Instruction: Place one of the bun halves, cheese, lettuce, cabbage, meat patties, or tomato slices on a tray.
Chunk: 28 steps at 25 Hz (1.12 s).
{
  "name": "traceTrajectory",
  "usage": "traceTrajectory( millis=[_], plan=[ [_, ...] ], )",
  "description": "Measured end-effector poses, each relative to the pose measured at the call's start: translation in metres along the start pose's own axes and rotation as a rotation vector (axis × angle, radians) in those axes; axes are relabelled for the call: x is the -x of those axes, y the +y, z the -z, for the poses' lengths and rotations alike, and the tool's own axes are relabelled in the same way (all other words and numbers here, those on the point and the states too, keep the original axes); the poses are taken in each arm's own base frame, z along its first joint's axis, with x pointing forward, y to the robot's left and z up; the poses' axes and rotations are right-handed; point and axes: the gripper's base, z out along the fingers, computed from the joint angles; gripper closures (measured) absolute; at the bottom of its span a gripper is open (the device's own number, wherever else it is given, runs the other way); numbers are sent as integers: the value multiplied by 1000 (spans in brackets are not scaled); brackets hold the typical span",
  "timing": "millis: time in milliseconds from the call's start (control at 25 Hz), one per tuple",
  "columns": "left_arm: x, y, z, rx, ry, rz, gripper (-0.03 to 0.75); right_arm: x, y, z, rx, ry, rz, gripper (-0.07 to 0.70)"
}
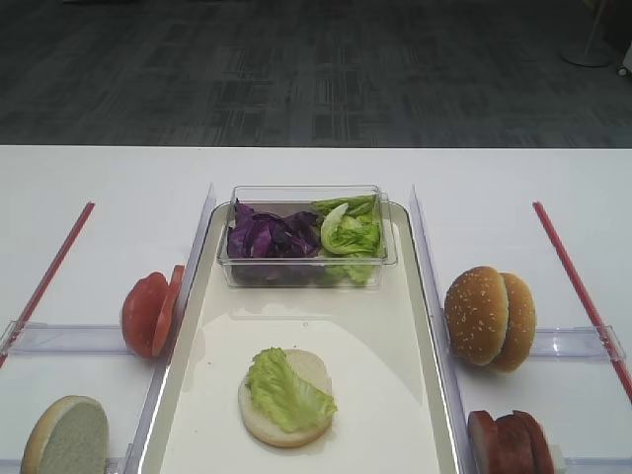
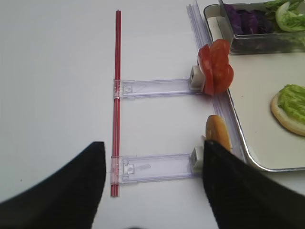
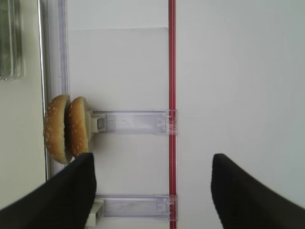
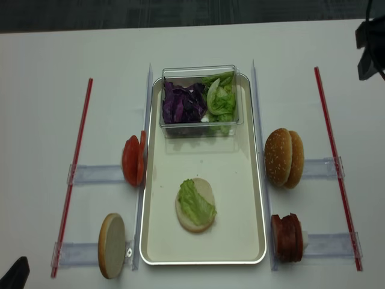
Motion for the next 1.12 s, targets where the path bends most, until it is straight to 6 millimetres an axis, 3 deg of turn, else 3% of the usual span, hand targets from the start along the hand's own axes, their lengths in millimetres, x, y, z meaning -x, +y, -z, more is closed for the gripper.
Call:
traceTrajectory(
  millis=[360, 1120],
  plan=[
    [0, 0, 0, 0, 0, 0, 293, -59, 3, 29, -1, -79, 10, 98],
    [0, 0, 0, 0, 0, 0, 296, -177, 5, 26, 9, -227, 16, 158]
  ],
)
